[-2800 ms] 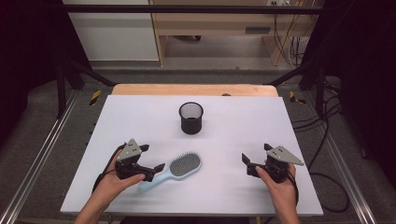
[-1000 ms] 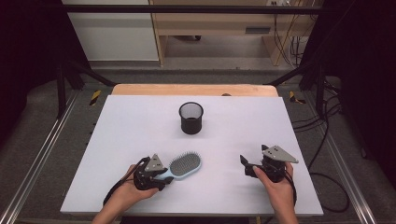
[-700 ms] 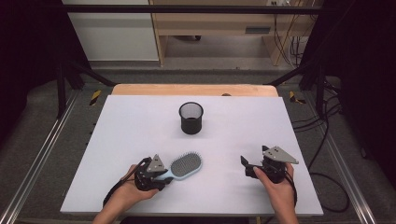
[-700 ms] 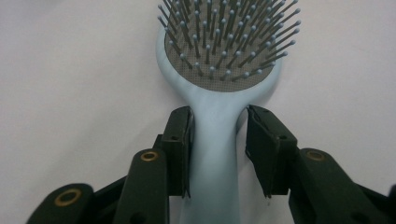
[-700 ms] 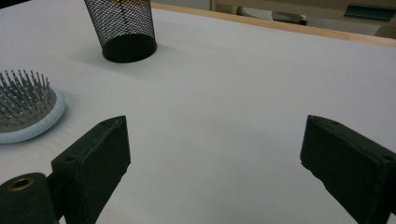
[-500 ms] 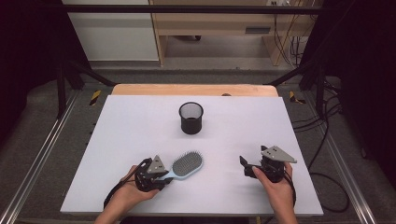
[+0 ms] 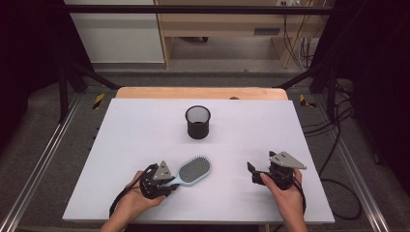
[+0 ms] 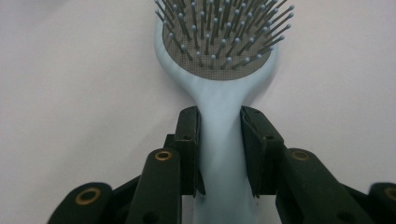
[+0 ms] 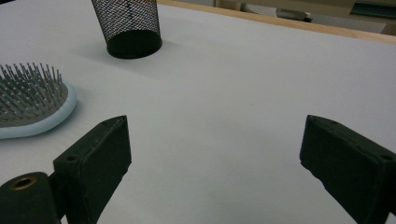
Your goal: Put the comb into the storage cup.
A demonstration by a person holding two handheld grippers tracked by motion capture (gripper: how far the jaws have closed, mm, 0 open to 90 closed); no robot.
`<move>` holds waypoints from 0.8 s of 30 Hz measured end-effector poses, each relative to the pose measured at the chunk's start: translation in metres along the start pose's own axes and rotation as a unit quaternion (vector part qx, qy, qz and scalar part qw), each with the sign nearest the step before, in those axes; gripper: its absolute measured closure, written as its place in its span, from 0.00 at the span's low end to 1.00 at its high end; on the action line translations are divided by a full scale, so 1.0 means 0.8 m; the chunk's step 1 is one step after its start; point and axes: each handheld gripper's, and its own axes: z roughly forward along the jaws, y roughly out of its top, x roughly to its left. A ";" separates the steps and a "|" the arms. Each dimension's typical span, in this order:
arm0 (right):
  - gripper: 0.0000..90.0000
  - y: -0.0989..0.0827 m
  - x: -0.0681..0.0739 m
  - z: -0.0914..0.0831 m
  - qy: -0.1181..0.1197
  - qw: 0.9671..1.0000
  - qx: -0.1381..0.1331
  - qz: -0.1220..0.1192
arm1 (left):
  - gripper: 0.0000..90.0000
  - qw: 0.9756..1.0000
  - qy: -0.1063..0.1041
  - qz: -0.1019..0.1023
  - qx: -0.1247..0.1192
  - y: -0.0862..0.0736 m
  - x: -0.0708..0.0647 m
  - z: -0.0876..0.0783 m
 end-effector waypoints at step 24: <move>0.10 0.006 0.011 0.000 0.019 0.999 -0.020 0.016 | 0.77 0.995 0.005 -0.057 -0.085 -0.006 0.028 -0.012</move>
